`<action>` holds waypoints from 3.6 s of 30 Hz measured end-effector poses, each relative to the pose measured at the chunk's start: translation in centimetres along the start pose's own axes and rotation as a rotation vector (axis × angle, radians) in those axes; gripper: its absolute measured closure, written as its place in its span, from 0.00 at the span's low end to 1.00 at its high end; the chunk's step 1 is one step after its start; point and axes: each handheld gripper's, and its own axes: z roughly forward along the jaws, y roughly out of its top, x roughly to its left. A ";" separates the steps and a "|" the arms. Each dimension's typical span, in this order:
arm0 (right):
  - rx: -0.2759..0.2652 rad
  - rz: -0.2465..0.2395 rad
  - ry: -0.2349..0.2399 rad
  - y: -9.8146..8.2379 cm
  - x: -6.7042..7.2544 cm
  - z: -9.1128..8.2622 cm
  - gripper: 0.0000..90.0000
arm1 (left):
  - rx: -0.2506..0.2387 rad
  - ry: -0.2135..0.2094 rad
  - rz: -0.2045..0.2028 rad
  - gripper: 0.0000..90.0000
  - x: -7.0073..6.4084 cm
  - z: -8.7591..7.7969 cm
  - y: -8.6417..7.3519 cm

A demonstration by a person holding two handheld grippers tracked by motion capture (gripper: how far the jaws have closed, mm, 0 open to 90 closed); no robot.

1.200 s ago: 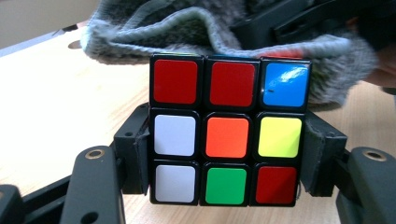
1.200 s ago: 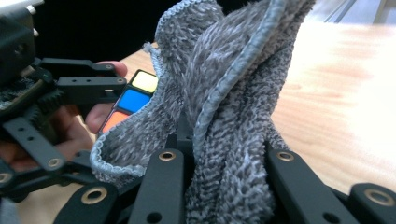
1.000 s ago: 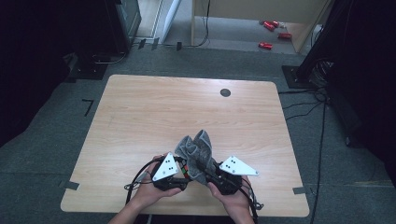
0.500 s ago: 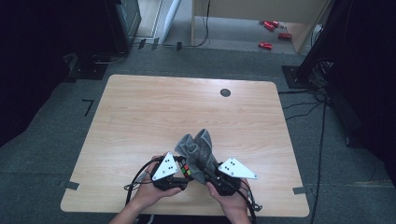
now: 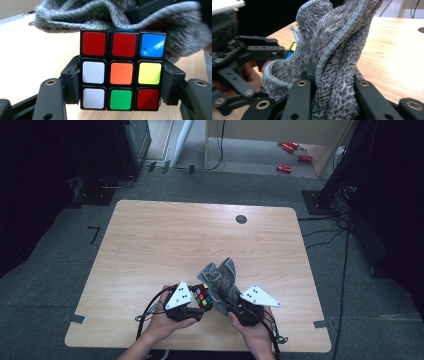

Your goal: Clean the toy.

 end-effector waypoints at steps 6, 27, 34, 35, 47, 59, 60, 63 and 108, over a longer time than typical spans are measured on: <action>-0.033 -0.047 0.046 0.8 1.4 -0.1 0.84 | -0.020 -0.012 0.019 0.38 -0.4 -0.3 0.3; -0.082 -0.024 0.055 0.5 1.4 -0.8 0.83 | -0.032 -0.043 0.015 0.38 -0.2 0.2 0.5; -0.059 -0.018 -0.048 0.2 0.1 -0.6 0.83 | -0.045 -0.038 0.042 0.38 -0.3 -0.3 0.6; -0.049 -0.003 -0.042 0.2 0.0 -0.6 0.83 | -0.047 -0.037 0.035 0.38 -0.1 -0.4 0.6; -0.051 -0.010 0.011 0.5 0.5 -0.4 0.83 | -0.045 -0.020 0.033 0.38 0.0 -0.9 0.5; -0.063 -0.009 0.069 0.6 0.9 -0.4 0.82 | -0.034 -0.012 0.056 0.38 -0.4 -0.8 0.5; -0.056 -0.005 0.045 0.5 0.5 -0.3 0.82 | -0.037 -0.009 0.054 0.38 -0.3 -0.9 0.5; -0.048 0.018 0.037 0.4 0.0 -0.4 0.82 | -0.046 -0.015 0.046 0.38 -0.2 -0.9 0.5; -0.119 0.043 0.112 -0.6 -2.7 -0.4 0.82 | -0.198 -0.077 -0.150 0.38 2.6 -3.4 0.9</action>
